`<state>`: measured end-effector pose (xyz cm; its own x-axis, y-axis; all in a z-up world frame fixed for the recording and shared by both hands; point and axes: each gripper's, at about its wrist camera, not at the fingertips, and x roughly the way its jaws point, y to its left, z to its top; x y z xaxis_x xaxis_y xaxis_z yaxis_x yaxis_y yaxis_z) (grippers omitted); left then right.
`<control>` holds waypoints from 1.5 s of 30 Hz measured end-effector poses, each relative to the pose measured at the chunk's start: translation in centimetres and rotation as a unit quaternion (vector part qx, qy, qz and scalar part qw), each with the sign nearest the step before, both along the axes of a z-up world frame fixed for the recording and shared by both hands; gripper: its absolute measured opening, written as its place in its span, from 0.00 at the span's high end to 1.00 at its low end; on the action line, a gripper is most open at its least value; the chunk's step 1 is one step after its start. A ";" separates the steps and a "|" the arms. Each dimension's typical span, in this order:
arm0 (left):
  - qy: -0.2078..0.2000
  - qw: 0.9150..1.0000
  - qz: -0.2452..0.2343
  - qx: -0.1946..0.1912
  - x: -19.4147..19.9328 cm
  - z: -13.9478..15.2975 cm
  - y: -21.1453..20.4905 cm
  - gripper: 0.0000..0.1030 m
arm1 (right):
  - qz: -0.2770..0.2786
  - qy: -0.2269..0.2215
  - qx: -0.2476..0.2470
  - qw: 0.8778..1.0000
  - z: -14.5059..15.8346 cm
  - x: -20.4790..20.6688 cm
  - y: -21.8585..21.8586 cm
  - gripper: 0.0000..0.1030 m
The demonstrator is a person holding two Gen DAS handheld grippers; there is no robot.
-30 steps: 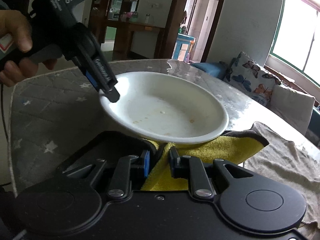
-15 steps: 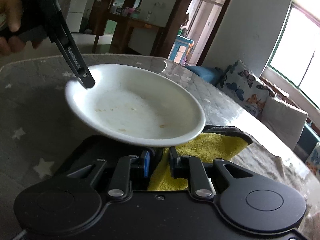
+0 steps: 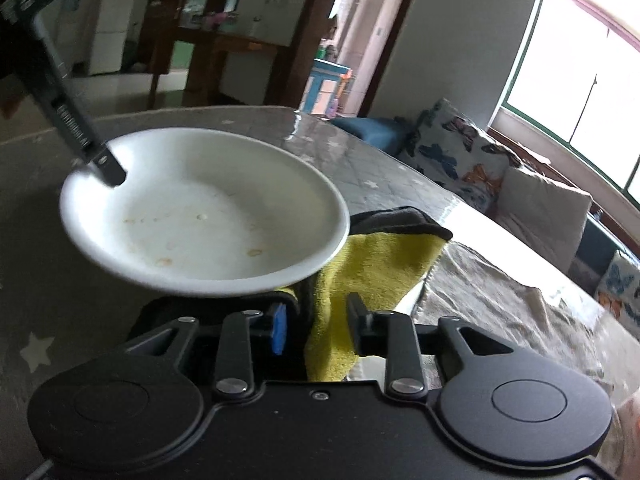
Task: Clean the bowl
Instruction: 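Keep wiping the bowl with the cloth while the left tool tilts the bowl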
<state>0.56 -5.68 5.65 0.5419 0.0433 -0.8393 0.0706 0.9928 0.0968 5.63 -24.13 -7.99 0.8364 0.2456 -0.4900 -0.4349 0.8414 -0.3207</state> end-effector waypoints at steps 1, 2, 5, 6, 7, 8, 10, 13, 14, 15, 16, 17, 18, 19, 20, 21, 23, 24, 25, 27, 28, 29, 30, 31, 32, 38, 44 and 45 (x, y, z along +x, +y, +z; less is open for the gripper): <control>0.000 1.000 0.002 -0.003 -0.2 0.0 -0.1 0.64 | -0.006 0.000 0.005 1.000 0.0 0.1 -0.2 0.56; 0.001 1.000 0.003 -0.006 -0.4 0.1 -0.1 0.64 | -0.012 0.001 0.009 1.000 0.1 0.3 -0.3 0.52; 0.001 1.000 0.008 -0.016 -0.9 0.0 -0.2 0.63 | -0.018 0.014 0.031 0.999 0.2 1.2 -0.8 0.51; 0.002 1.000 0.010 -0.020 -1.1 0.1 -0.2 0.63 | -0.019 0.020 0.038 0.999 0.3 1.4 -1.0 0.51; 0.003 1.000 0.013 -0.026 -1.3 0.1 -0.1 0.62 | -0.019 0.025 0.045 0.998 0.3 1.6 -1.1 0.51; 0.004 0.999 0.014 -0.031 -1.4 0.1 -0.1 0.62 | -0.020 0.031 0.052 0.998 0.3 1.8 -1.3 0.49; 0.007 0.999 0.017 -0.041 -1.6 0.1 -0.1 0.61 | -0.024 0.039 0.068 0.997 0.2 2.3 -1.8 0.43; 0.007 0.999 0.014 -0.043 -2.0 0.1 -0.4 0.59 | -0.023 0.050 0.092 0.994 0.0 2.9 -2.5 0.42; 0.007 0.999 0.014 -0.043 -2.0 0.1 -0.4 0.59 | -0.022 0.055 0.101 0.993 0.0 3.1 -2.8 0.42; 0.007 0.999 0.014 -0.043 -2.0 0.1 -0.4 0.59 | -0.021 0.058 0.105 0.993 -0.1 3.1 -2.9 0.42; 0.007 0.999 0.013 -0.043 -2.1 0.1 -0.4 0.59 | -0.021 0.059 0.108 0.992 -0.1 3.2 -2.9 0.42; 0.008 0.999 0.013 -0.043 -2.1 0.1 -0.4 0.59 | -0.015 0.066 0.113 0.991 -0.1 3.4 -3.1 0.42; 0.008 0.999 0.013 -0.044 -2.1 0.2 -0.4 0.59 | -0.012 0.068 0.115 0.991 -0.2 3.5 -3.1 0.44; 0.008 0.999 0.013 -0.045 -2.1 0.2 -0.4 0.59 | -0.009 0.069 0.117 0.991 -0.3 3.6 -3.2 0.46; 0.008 0.999 0.013 -0.045 -2.2 0.2 -0.4 0.59 | -0.006 0.069 0.114 0.991 -0.3 3.6 -3.0 0.49; 0.008 0.999 0.013 -0.046 -2.2 0.3 -0.4 0.59 | -0.003 0.062 0.109 0.992 -0.2 3.4 -2.9 0.55; 0.008 0.999 0.014 -0.047 -2.3 0.4 -0.4 0.59 | 0.003 0.057 0.099 0.993 0.0 3.3 -2.5 0.63; 0.008 0.999 0.014 -0.048 -2.3 0.4 -0.5 0.59 | 0.005 0.057 0.092 0.994 0.1 3.2 -2.3 0.68; 0.007 0.999 0.015 -0.049 -2.4 0.4 -0.4 0.59 | 0.008 0.057 0.085 0.995 0.2 3.1 -2.1 0.70; 0.007 0.999 0.017 -0.050 -2.4 0.4 -0.5 0.59 | 0.012 0.058 0.079 0.995 0.3 3.0 -1.9 0.77; 0.007 0.999 0.018 -0.051 -2.5 0.4 -0.5 0.59 | 0.013 0.059 0.078 0.995 0.4 2.9 -1.8 0.78; 0.007 0.998 0.020 -0.054 -2.5 0.3 -0.4 0.59 | 0.017 0.059 0.075 0.995 0.5 2.7 -1.7 0.80; 0.008 0.998 0.021 -0.056 -2.5 0.3 -0.4 0.59 | 0.022 0.059 0.072 0.995 0.5 2.5 -1.5 0.80; 0.008 0.998 0.023 -0.058 -2.5 0.3 -0.4 0.59 | 0.025 0.058 0.069 0.996 0.5 2.2 -1.5 0.80; 0.008 0.998 0.024 -0.060 -2.5 0.3 -0.3 0.59 | 0.029 0.057 0.067 0.996 0.6 1.9 -1.4 0.81; 0.007 0.997 0.037 -0.068 -2.7 0.2 -0.3 0.60 | 0.047 0.051 0.051 0.996 0.6 0.0 -1.0 0.81; 0.008 0.996 0.050 -0.075 -2.8 0.0 -0.5 0.59 | 0.055 0.048 0.051 0.996 0.8 -1.4 -0.5 0.81; 0.008 0.996 0.052 -0.076 -2.8 0.0 -0.5 0.59 | 0.057 0.047 0.051 0.996 0.9 -1.5 -0.4 0.81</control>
